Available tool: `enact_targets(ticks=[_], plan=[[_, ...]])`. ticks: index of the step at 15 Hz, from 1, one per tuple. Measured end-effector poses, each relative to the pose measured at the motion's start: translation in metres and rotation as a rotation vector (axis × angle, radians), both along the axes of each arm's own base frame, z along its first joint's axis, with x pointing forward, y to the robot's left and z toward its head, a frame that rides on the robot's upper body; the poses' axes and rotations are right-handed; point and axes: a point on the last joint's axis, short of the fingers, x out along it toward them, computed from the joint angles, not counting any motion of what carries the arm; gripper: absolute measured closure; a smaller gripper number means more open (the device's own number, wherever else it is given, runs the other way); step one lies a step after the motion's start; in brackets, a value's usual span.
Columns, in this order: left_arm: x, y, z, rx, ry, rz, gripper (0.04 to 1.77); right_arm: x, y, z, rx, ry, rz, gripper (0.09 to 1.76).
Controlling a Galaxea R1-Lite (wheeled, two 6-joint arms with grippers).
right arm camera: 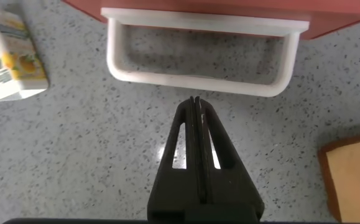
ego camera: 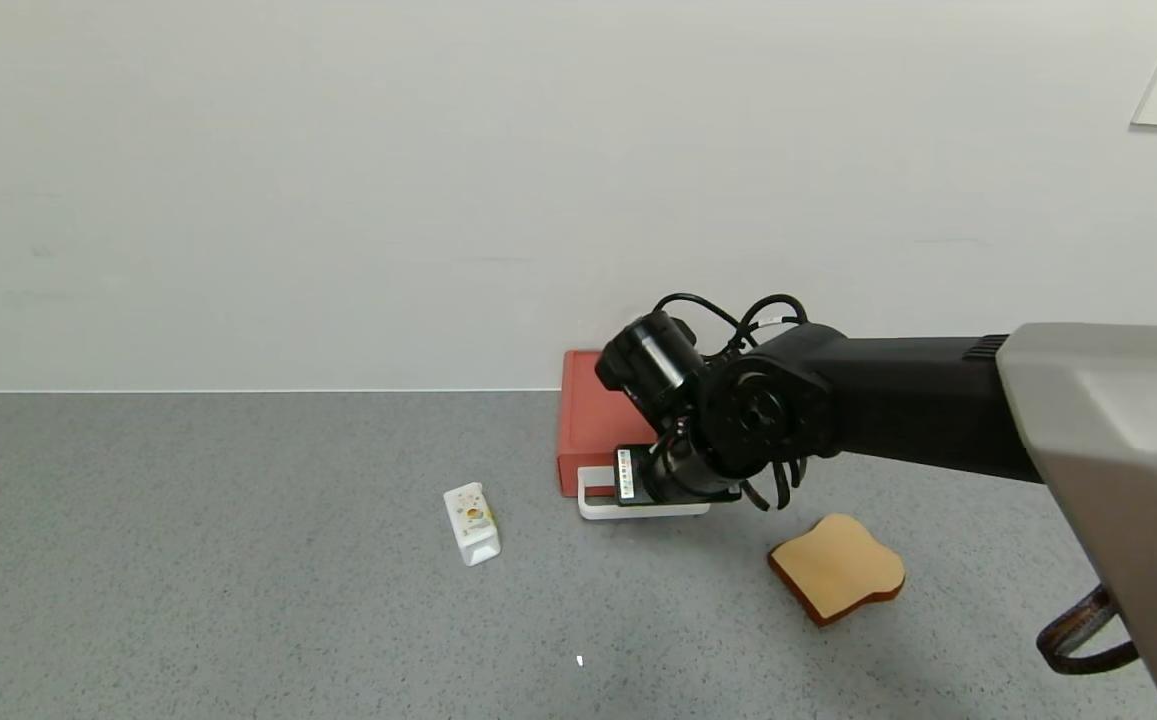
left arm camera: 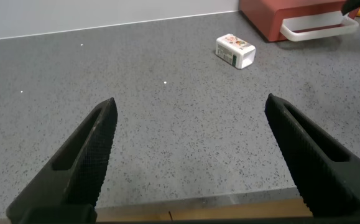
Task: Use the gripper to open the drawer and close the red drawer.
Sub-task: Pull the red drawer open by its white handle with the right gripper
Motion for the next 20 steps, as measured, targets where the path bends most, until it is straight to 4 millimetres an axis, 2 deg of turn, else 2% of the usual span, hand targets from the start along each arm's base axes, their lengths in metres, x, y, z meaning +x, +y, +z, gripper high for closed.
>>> enact_targets(ticks=[7, 12, 20], plan=[[0.000, 0.000, 0.000, 0.000, 0.000, 0.000, 0.09, 0.006, -0.003, -0.009, -0.047, 0.011, 0.070, 1.73], [0.000, 0.000, 0.000, 0.000, 0.000, -0.001, 0.09, 0.017, -0.004, -0.016, -0.047, -0.025, 0.081, 1.73], [0.000, 0.000, 0.000, 0.000, 0.000, 0.000, 0.09, 0.027, -0.015, -0.023, -0.094, -0.010, 0.175, 1.73]])
